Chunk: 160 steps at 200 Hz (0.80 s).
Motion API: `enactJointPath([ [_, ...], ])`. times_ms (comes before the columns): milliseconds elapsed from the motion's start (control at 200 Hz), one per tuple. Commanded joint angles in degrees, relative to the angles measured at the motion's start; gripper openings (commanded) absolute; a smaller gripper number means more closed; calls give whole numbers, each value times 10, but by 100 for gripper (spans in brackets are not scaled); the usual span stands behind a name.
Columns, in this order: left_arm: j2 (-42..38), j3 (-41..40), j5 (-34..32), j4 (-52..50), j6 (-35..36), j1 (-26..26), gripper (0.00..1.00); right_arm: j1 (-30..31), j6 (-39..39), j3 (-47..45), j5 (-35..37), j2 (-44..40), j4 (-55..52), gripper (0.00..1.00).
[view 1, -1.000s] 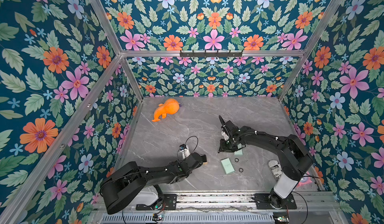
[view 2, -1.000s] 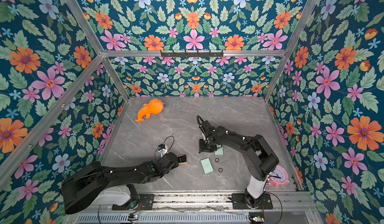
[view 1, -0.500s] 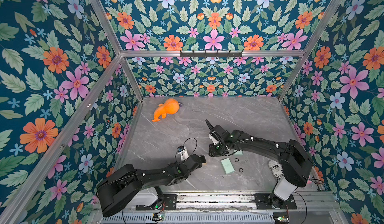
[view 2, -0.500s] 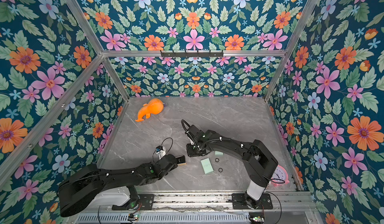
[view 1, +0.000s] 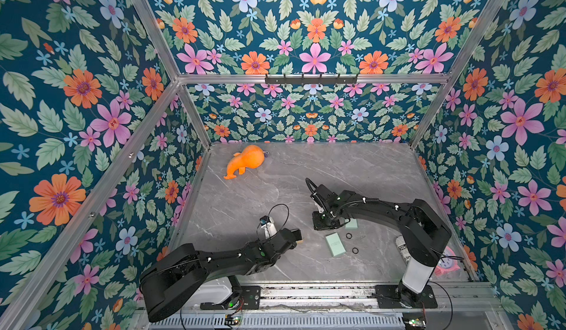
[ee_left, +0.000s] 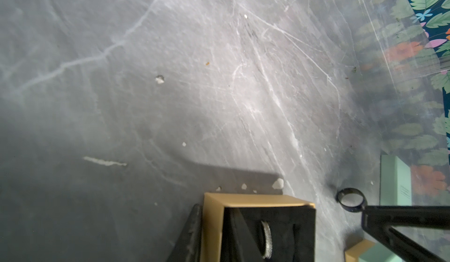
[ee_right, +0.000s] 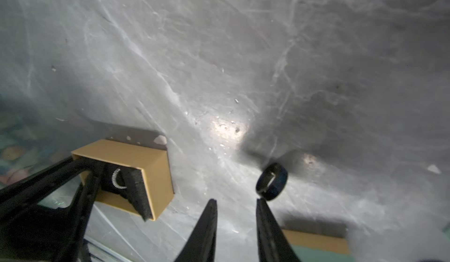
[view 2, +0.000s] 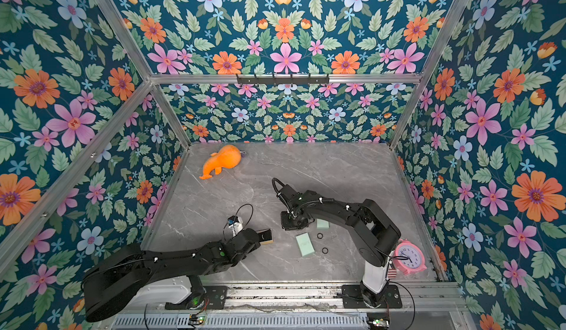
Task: Take the rings out of the lift-off lid box
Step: Adjust the ring at the center of the board.
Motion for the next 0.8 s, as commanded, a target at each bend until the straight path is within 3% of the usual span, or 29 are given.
enactJointPath([
  [0,0,0,-9,-14,2,0,23,-1,8,-11,21,-3,-9,29],
  [390,3,-4,-12,-9,1,-1,22,-17,3,-23,58,-23,-19,28],
  [795,-2,-4,-17,-15,0,-1,22,-51,-60,88,96,67,-47,28],
])
